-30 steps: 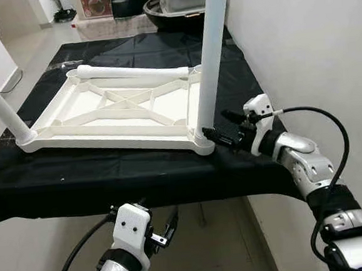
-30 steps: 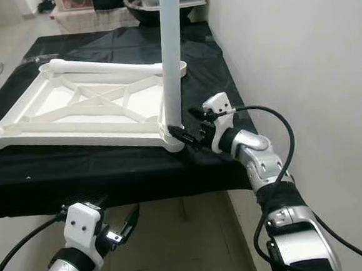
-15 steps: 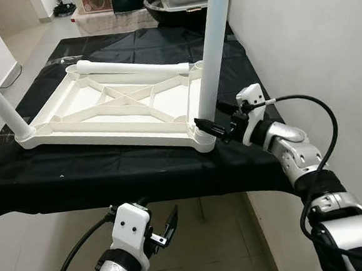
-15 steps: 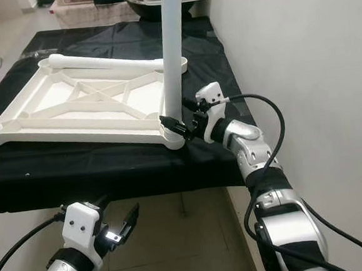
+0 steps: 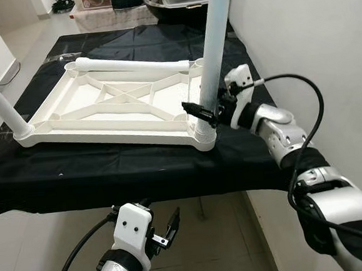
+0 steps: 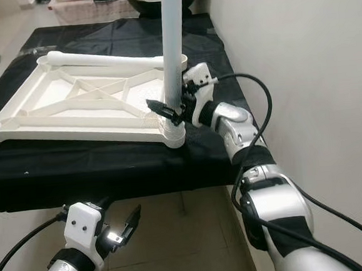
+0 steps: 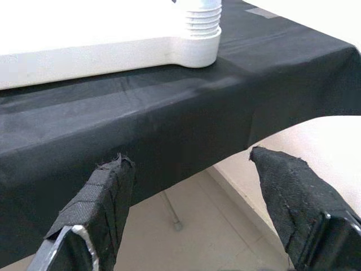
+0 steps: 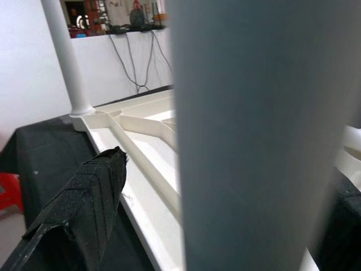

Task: Building children table

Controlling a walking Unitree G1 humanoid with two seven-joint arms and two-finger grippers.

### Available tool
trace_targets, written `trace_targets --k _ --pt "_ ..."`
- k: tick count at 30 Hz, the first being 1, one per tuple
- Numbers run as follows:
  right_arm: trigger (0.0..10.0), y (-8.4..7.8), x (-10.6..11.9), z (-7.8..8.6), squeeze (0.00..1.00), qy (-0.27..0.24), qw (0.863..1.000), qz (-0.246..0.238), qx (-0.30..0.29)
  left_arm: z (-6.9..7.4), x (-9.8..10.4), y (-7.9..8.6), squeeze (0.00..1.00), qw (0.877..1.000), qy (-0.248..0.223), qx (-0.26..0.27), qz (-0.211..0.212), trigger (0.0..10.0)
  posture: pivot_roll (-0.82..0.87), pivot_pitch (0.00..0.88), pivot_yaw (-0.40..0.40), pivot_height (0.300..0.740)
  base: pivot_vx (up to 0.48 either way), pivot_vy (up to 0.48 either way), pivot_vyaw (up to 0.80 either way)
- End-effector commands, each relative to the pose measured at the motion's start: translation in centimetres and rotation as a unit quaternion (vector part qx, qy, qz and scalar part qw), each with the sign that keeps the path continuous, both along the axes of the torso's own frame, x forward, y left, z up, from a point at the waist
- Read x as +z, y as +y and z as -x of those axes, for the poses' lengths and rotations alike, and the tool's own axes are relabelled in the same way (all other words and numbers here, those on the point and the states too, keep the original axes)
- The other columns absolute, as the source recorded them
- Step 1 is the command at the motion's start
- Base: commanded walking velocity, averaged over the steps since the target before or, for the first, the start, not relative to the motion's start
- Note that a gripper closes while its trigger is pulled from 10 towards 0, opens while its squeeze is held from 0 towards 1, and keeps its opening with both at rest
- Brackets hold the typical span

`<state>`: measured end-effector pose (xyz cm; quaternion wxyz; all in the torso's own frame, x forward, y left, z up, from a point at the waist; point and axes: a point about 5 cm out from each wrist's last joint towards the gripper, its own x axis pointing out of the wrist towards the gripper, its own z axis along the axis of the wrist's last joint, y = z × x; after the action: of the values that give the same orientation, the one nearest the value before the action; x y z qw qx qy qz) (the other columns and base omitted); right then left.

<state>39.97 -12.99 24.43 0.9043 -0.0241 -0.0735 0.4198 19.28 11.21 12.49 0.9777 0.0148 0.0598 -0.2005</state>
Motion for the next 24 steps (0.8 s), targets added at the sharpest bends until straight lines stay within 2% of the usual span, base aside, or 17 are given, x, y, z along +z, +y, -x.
trace_targets --k 1,9,21,22,24 --pt "10.0 0.30 -0.08 -0.15 0.00 0.003 1.000 0.004 0.001 0.26 0.05 0.01 0.00 1.000 0.005 0.000 -0.004 10.0 0.19 0.188 -0.034 0.740 0.000 0.000 0.00" --pt "10.0 0.82 0.65 -0.49 0.00 0.004 1.000 0.000 0.003 0.36 0.15 -0.07 0.00 1.000 0.005 0.002 -0.004 10.0 0.19 0.196 -0.043 0.740 0.000 0.000 0.00" --pt "10.0 0.40 0.53 -0.67 0.00 0.010 1.000 0.002 -0.008 0.33 0.09 0.01 0.00 1.000 0.006 0.003 -0.005 10.0 0.19 0.197 -0.044 0.740 0.000 0.000 0.00" --pt "0.0 0.35 0.53 -0.70 0.00 0.010 1.000 0.000 -0.011 0.33 0.06 0.02 0.00 1.000 0.007 0.003 -0.006 10.0 0.19 0.197 -0.040 0.740 0.000 0.000 0.00" --pt "0.0 0.35 0.53 -0.70 0.00 0.010 1.000 0.000 -0.011 0.33 0.06 0.02 0.00 1.000 0.007 0.003 -0.006 10.0 0.19 0.197 -0.040 0.740 0.000 0.000 0.00"
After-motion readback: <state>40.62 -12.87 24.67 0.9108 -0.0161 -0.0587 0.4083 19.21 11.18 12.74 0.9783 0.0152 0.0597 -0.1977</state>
